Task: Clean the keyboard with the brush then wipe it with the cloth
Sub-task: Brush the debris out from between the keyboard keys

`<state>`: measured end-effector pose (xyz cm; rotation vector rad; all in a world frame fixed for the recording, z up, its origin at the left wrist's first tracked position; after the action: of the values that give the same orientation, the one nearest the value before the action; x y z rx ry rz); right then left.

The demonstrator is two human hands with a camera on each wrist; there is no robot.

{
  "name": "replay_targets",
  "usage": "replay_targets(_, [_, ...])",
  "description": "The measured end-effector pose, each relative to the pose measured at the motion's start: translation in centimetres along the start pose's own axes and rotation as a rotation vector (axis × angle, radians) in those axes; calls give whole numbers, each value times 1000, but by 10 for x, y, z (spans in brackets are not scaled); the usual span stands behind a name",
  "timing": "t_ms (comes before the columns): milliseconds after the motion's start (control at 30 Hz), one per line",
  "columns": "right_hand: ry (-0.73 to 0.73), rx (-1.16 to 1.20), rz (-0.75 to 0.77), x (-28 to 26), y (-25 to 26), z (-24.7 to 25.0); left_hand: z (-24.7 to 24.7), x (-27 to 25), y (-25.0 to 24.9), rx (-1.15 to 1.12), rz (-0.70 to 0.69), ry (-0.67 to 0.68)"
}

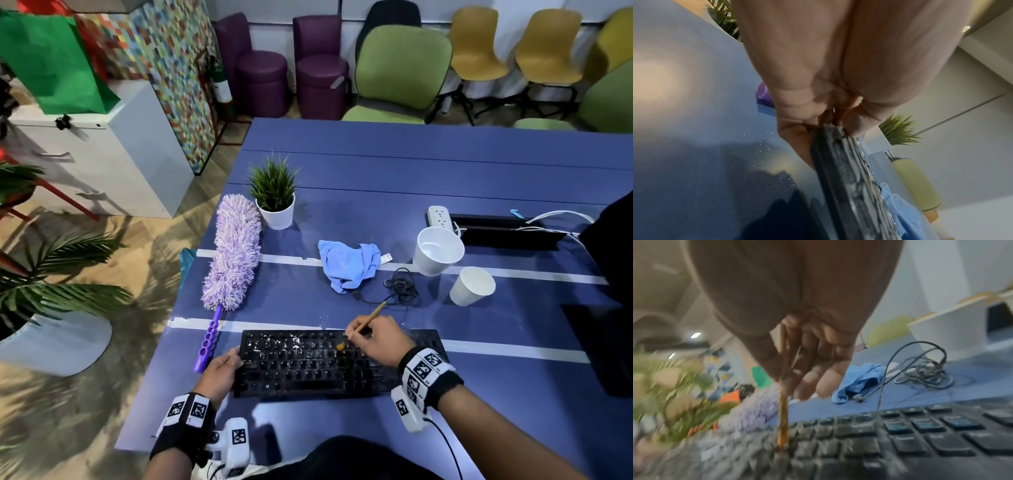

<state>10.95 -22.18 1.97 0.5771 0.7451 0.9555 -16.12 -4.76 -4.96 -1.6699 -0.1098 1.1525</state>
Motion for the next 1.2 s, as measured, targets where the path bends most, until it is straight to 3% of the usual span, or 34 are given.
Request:
replay_targets(133, [105,-23,-11,-1,0,-7,3,3,2,24,-2,0])
replay_targets(267, [7,-10,-4,1,4,4,-1,0,-2,16,-4,1])
replay_targets(367, [123,-66,-6,3,15,-10,2,1,0,18,-16,-6])
replay_targets(500, [-26,-119,-21,11,14,2,2,3,3,7,-12,1])
replay_targets(600, [128,10,-24,13,18,-13,2,2,1,8,-25,0])
replay_targets(667, [194,-70,-42,13,17,-26,2,1,0,-2,-27,-5])
replay_targets(767, [36,-182,-52,17,16,-12,-3,-3,-4,-22,-29,3])
replay_targets(933, [196,-125,21,19,36,-34,-7,-4,-5,-29,-31,33])
replay_targets(1067, [35,-222,8,28,39,-22,-10,-5,-3,-46,-26,41])
replay_targets(1200, [222,-148,33,26,53,-37,-8,-5,1,-37,-19,30])
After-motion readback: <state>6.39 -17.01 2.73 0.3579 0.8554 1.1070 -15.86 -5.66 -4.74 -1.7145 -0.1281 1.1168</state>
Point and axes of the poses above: each hand's wrist, its own x-axis towards the middle knuckle, its own z-axis out of the back of the hand, y = z × x, the point moved 9 cm from there along x, towards the middle knuckle, and after that the axes turned 6 degrees about y, right-handed, at the moved point
